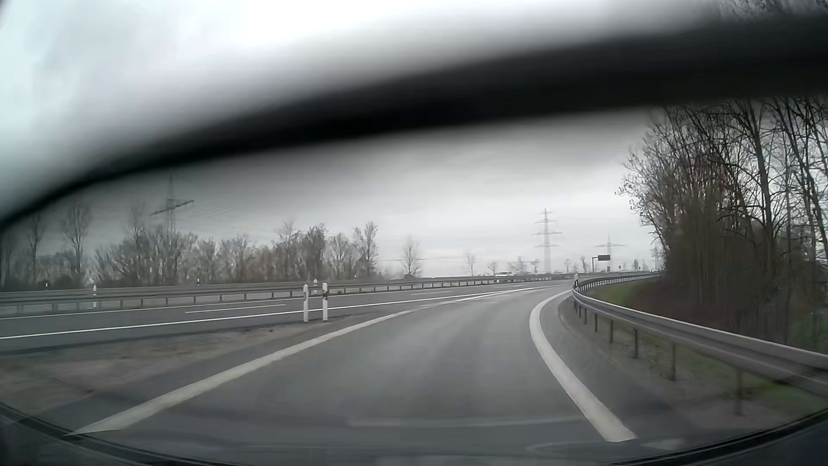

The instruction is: Follow the waypoints while adhering to traffic rules and regulations

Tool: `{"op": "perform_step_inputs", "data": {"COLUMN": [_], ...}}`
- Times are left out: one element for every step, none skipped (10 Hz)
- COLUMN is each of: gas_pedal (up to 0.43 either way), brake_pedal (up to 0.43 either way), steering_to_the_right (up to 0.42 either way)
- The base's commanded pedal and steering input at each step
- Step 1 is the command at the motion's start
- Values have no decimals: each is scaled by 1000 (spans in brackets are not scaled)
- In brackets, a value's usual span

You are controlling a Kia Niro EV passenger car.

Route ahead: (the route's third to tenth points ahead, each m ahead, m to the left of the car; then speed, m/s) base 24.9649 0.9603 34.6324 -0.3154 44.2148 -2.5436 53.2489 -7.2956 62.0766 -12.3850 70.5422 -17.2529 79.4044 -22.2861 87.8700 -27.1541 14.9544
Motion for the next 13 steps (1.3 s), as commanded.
{"op": "perform_step_inputs", "data": {"gas_pedal": [260, 268, 287, 299, 319, 339, 350, 358, 370, 378, 390, 390, 390], "brake_pedal": [0, 0, 0, 0, 0, 0, 0, 0, 0, 0, 0, 0, 0], "steering_to_the_right": [74, 74, 71, 67, 66, 66, 66, 65, 64, 63, 63, 59, 51]}}
